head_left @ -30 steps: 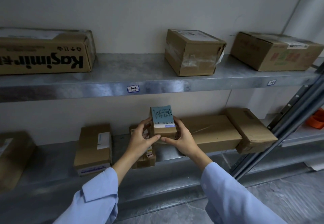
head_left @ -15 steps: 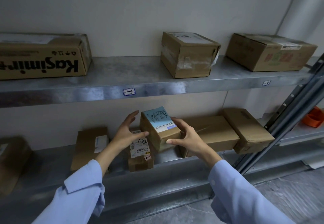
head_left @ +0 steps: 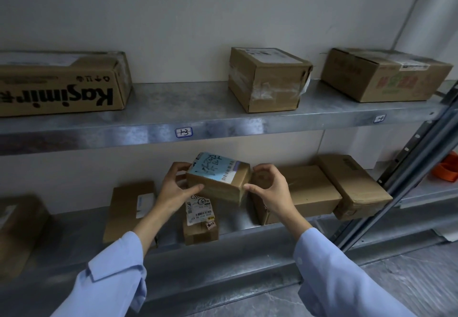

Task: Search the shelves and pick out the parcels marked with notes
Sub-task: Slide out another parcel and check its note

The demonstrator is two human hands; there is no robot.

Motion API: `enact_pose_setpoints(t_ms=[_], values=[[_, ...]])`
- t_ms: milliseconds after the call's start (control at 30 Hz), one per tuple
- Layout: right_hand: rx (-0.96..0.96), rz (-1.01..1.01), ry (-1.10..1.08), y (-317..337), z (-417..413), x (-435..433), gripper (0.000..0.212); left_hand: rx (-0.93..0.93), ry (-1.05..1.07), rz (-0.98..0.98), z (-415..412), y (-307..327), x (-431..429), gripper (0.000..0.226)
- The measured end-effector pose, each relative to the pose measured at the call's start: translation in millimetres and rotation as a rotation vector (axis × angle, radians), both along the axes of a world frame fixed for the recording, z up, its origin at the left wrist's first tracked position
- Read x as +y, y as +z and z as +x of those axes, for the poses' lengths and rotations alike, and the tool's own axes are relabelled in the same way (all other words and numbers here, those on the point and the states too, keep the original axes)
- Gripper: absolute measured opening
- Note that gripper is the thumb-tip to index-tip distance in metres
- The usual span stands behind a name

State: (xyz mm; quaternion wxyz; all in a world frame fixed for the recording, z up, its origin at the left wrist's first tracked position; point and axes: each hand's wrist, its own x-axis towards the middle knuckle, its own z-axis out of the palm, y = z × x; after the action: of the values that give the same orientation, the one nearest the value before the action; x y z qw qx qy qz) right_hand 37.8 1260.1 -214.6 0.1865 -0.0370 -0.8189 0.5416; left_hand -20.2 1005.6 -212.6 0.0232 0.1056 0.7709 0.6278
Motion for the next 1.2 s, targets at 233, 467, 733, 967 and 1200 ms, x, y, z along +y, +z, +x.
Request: enact_pose_setpoints(t_ms=[233,467,733,967,1200], values=[[-0.048,-0.088,0.097,2.7,0.1,-12.0,0.045,0.031,0.091,0.058,6.5,-0.7,0.1,0.043],[-0.114,-0.073,0.161,-1.7,-2.6,-26.0,0.093,0.028,0.11,-0.027,11.5,-4.3,-3.0,0.062],[-0.017,0.026,-0.015,-7.3,-9.6,-50.9,0.087,0.011,0.062,0.0,18.6,-5.5,-16.0,0.065],[-0.044,-0.048,0.084,1.1,-11.4,-34.6,0.076,-0.053,-0.094,0.04,20.0,5.3,-36.7,0.081],[-0.108,-0.066,0.143,-5.2,-6.4,-33.0,0.081,0.013,-0.019,-0.074,19.4,7.1,-36.1,0.07]])
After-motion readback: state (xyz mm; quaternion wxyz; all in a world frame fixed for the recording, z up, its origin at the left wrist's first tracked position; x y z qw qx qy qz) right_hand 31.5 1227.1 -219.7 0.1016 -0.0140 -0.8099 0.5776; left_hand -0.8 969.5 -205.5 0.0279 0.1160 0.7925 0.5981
